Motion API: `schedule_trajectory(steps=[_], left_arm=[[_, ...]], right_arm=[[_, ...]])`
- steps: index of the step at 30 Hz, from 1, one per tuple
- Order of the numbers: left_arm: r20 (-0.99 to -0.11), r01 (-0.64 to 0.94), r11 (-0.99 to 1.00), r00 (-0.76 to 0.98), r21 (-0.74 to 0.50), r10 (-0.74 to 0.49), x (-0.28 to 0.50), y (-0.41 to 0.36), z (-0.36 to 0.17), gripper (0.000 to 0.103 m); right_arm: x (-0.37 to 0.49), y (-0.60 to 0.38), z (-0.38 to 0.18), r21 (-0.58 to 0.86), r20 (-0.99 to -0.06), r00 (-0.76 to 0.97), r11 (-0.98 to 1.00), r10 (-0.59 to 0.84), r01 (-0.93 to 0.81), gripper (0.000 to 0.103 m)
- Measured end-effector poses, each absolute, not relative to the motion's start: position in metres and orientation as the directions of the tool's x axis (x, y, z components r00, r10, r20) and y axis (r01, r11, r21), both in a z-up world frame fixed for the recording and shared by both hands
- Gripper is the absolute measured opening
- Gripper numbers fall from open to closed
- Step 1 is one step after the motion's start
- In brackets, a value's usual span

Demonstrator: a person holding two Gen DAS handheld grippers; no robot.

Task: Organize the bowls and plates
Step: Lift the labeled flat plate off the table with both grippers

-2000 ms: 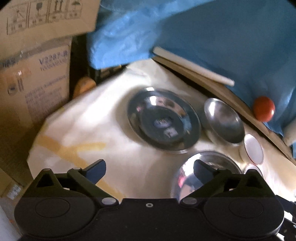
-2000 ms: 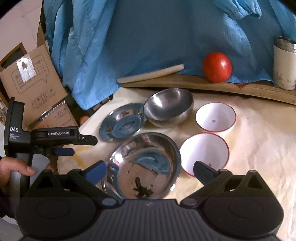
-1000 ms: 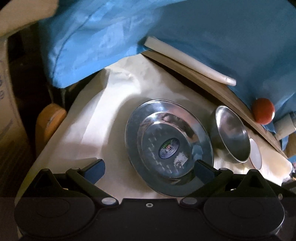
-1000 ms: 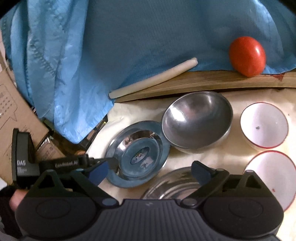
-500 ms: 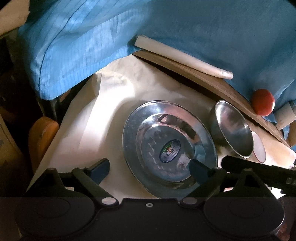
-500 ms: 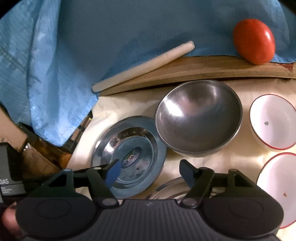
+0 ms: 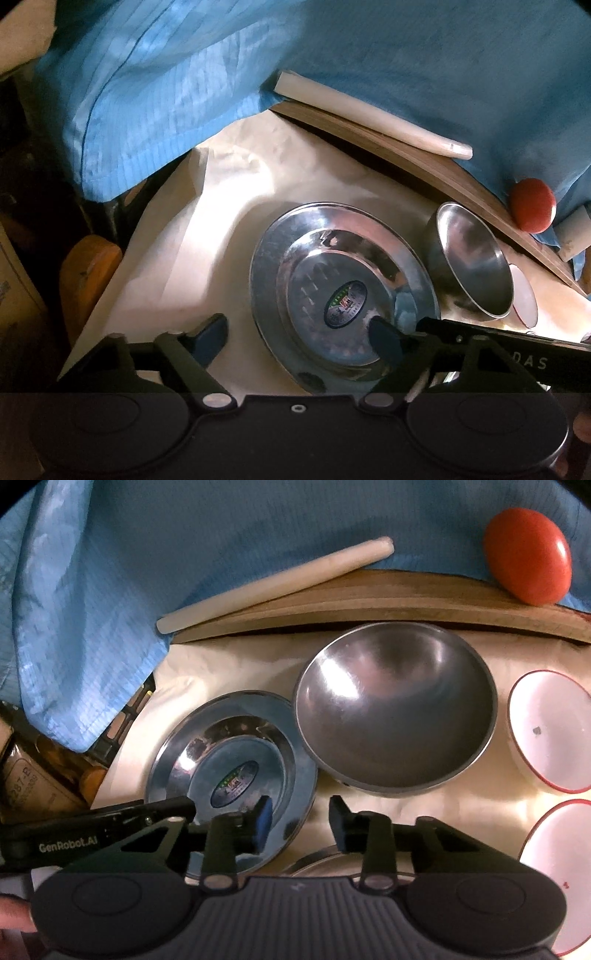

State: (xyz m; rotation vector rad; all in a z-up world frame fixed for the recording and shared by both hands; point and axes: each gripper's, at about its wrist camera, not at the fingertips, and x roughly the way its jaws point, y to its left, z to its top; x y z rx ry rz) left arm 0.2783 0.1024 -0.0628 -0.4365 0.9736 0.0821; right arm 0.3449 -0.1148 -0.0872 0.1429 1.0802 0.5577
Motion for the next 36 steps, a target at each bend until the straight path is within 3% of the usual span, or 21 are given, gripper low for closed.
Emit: schedule_trajectory(steps=[3,11,16,24,36], left_arm=[[-0.813,-0.268,0.909,0.571,-0.32,-0.118,0.277,0.103,-0.062,0.07],[-0.816,-0.281,0.923,0.576,-0.263,-0.057,0.272,0.094,-0.06,0.04],[-0.809,-0.31,0.917,0.587,-0.25,-0.022,0.263,0.091,-0.053,0.039],[-0.792,-0.359,0.899,0.611,-0.252,0.022,0.244,0.09,-0.038,0.028],[-0.725,-0.329,0.916,0.685,-0.23,0.064,0.215,0.051,-0.005,0.028]], right_arm=[[0.345,-0.114,-0.089,0.376,-0.794,0.341,0.848,0.503,-0.373,0.024],[0.341,-0.117,-0.087,0.363,-0.778,0.357,0.834,0.517,-0.416,0.021],[0.337,-0.12,-0.08,0.363,-0.755,0.364,0.81,0.545,-0.461,0.021],[0.332,-0.128,-0.065,0.374,-0.708,0.378,0.77,0.597,-0.517,0.022],[0.311,-0.177,-0.036,0.373,-0.624,0.427,0.729,0.655,-0.574,0.022]])
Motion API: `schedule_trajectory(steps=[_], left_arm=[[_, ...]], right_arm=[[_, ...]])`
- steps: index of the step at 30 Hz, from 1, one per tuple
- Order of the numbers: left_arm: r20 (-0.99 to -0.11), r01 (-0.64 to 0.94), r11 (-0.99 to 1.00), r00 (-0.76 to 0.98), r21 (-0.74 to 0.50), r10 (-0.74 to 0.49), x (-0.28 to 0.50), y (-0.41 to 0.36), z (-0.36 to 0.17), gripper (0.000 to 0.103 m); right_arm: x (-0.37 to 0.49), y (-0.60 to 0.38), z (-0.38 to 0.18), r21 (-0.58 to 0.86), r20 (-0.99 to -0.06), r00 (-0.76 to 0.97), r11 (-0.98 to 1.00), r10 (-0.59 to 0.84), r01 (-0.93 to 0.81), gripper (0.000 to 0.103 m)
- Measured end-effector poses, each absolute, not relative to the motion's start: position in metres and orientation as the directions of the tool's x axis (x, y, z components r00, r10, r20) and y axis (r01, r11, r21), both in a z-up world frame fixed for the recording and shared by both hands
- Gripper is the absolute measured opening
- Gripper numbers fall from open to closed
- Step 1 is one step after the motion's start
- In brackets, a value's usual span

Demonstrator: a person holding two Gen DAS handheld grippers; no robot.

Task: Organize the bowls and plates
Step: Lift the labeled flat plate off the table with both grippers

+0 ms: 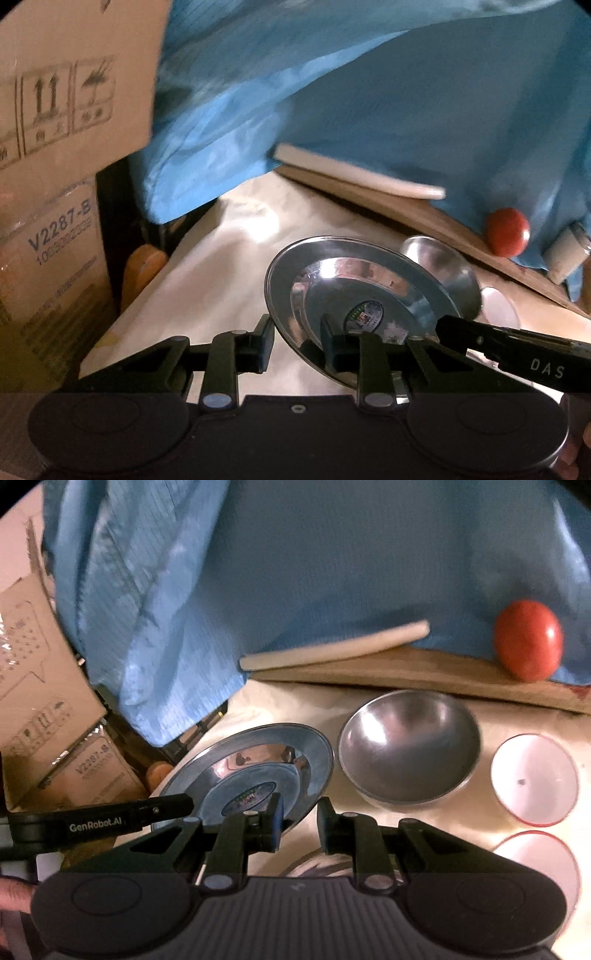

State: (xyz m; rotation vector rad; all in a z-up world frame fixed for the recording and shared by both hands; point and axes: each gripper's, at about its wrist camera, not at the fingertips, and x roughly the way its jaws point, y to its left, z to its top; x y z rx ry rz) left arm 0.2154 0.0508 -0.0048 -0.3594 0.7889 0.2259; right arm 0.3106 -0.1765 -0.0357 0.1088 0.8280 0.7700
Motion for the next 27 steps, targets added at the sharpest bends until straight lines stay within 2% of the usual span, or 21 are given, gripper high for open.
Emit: schedule_trajectory(steps=[15,27], left_arm=[[-0.729,-0.149,0.967,0.683,-0.208,-0.051,0.207,-0.027,-0.011,0.028],[-0.77,-0.154,0.972,0.636,-0.179,-0.041,0.191,-0.057,-0.024,0.029]], right_arm=[[0.277,-0.269,-0.043,0.361,-0.647,0.457,0.773,0.61,-0.522,0.023],[0.262,-0.29,-0.057,0.361,-0.688,0.398,0.762,0.607,-0.538,0.023]])
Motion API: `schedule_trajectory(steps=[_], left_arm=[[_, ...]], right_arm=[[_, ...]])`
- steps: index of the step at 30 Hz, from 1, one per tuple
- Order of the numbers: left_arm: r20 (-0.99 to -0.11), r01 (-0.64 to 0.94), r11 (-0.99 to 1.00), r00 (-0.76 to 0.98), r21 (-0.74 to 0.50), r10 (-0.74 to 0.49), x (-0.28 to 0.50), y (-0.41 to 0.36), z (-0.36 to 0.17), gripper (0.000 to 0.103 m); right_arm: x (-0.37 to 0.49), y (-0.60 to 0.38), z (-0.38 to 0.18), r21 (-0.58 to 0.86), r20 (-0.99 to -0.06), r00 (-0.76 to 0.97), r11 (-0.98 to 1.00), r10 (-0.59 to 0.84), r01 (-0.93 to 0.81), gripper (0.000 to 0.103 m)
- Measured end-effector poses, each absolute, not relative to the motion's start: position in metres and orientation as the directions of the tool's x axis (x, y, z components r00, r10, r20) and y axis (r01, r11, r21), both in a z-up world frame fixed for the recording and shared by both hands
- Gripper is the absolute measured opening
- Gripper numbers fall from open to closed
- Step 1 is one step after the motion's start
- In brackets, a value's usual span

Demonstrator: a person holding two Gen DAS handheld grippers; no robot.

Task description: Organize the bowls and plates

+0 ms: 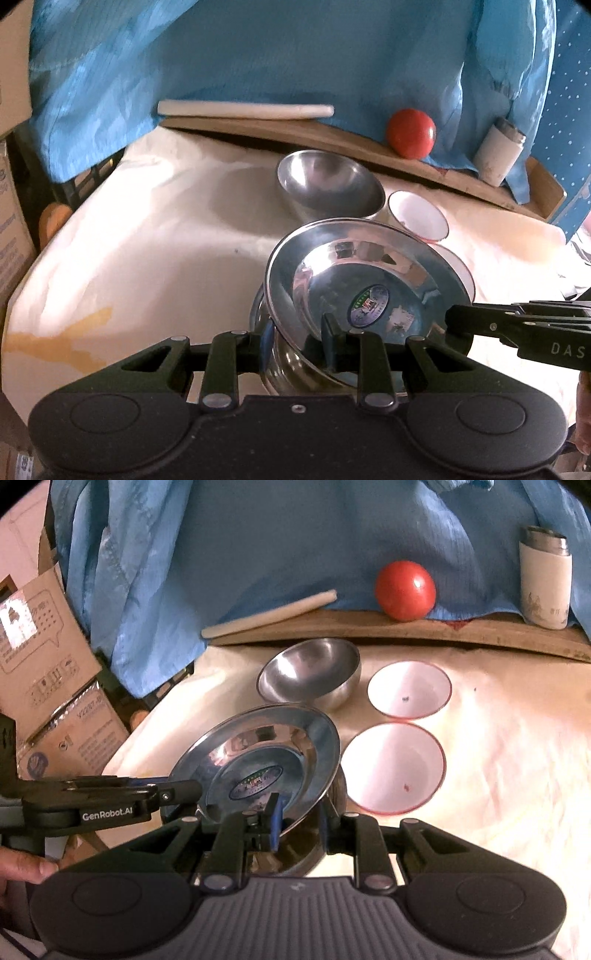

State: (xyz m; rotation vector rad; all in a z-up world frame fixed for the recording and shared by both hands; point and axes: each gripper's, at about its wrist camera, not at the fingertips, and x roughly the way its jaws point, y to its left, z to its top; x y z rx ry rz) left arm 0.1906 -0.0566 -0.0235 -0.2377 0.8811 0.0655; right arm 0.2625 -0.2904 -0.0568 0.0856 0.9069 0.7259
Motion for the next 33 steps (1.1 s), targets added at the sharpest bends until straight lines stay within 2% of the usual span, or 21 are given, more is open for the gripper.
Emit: schedule_trajectory(steps=[13,33], left_arm=[[-0.806,-0.205,0.969,0.591,-0.138,0.01,0.184,-0.057,-0.03,0.029],[-0.841,-0.2,0.975,0.54,-0.099,0.026,0.193,-0.059,-0.034,0.032]], right_arm=[[0.26,-0.283,-0.064,0.37,-0.714,0.328,0.731,0.619,-0.573,0.024],[0.267,-0.273,-0.068,0.378,-0.743,0.284,0.73,0.606,-0.57,0.024]])
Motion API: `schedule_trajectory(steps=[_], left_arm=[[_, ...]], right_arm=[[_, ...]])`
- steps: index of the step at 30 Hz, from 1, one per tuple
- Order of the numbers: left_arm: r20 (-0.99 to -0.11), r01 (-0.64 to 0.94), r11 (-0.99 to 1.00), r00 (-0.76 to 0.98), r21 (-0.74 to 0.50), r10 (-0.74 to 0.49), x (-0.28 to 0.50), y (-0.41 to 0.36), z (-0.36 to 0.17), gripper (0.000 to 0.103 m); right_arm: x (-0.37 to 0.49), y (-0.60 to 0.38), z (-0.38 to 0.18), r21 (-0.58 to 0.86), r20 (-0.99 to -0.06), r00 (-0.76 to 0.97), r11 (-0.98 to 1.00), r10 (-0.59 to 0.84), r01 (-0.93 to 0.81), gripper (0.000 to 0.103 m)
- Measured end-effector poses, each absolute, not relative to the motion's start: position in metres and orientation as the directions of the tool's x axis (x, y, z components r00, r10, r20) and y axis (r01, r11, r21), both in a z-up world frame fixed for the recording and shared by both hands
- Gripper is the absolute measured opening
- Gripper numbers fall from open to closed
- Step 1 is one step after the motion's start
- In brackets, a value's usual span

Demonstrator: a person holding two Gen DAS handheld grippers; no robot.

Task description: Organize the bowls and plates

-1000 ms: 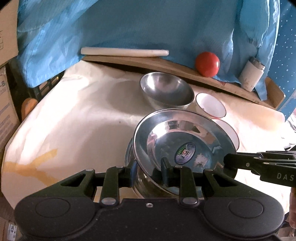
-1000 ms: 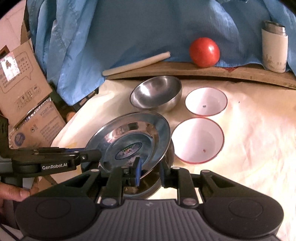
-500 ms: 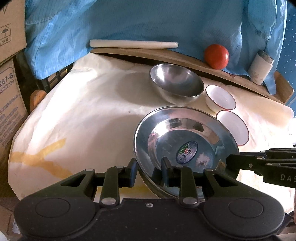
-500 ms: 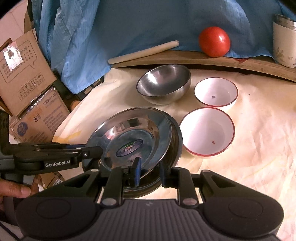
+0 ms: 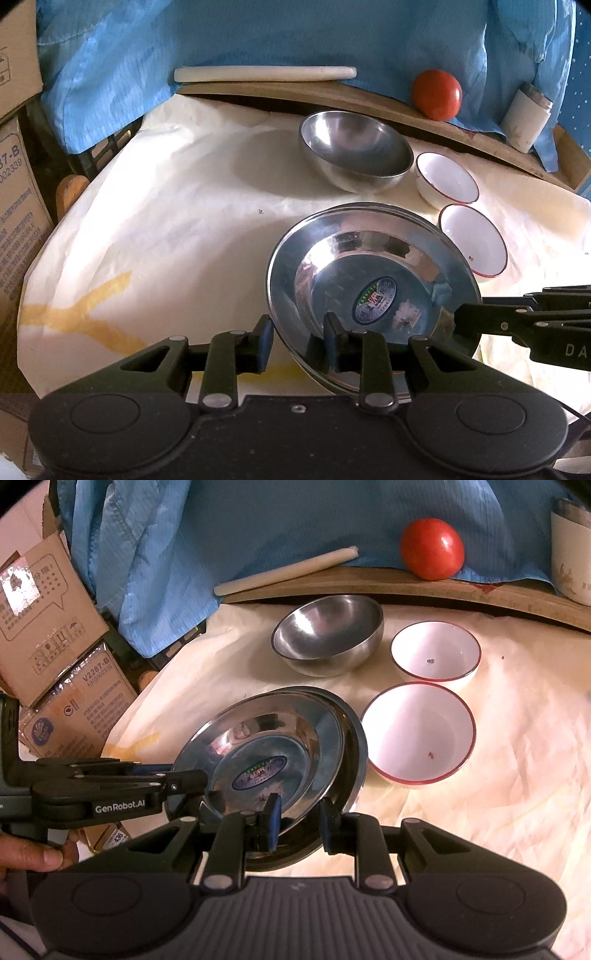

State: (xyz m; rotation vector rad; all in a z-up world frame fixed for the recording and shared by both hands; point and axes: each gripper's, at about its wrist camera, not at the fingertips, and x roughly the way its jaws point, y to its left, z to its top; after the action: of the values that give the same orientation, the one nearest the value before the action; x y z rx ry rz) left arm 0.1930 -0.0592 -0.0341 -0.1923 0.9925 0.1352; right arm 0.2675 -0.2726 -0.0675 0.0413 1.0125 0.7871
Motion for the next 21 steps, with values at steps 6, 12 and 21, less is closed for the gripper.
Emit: schedule_trajectory(steps=[6,12,21], left_arm=[[-0.846,-0.196,0.976,0.533,-0.094,0.025,0.1944,-0.0603,-0.0347,0.033],[-0.85,-0.185,0.976,0.526,-0.114,0.0,0.1944,-0.0591,-0.0365,0.034],[-0.855,-0.172,0.978,0.519,-0.117,-0.011,0.1938,-0.0575,-0.0361,0.037]], right_arm=[[0.2686,-0.2714,-0.0682,0.379,-0.746,0.28,0.73,0.605,-0.568,0.024],[0.2686,-0.2703,-0.0681,0.373,-0.747,0.285,0.734,0.6,-0.567,0.025],[0.2711,-0.27,-0.0684,0.376,-0.747,0.286,0.737,0.6,-0.562,0.029]])
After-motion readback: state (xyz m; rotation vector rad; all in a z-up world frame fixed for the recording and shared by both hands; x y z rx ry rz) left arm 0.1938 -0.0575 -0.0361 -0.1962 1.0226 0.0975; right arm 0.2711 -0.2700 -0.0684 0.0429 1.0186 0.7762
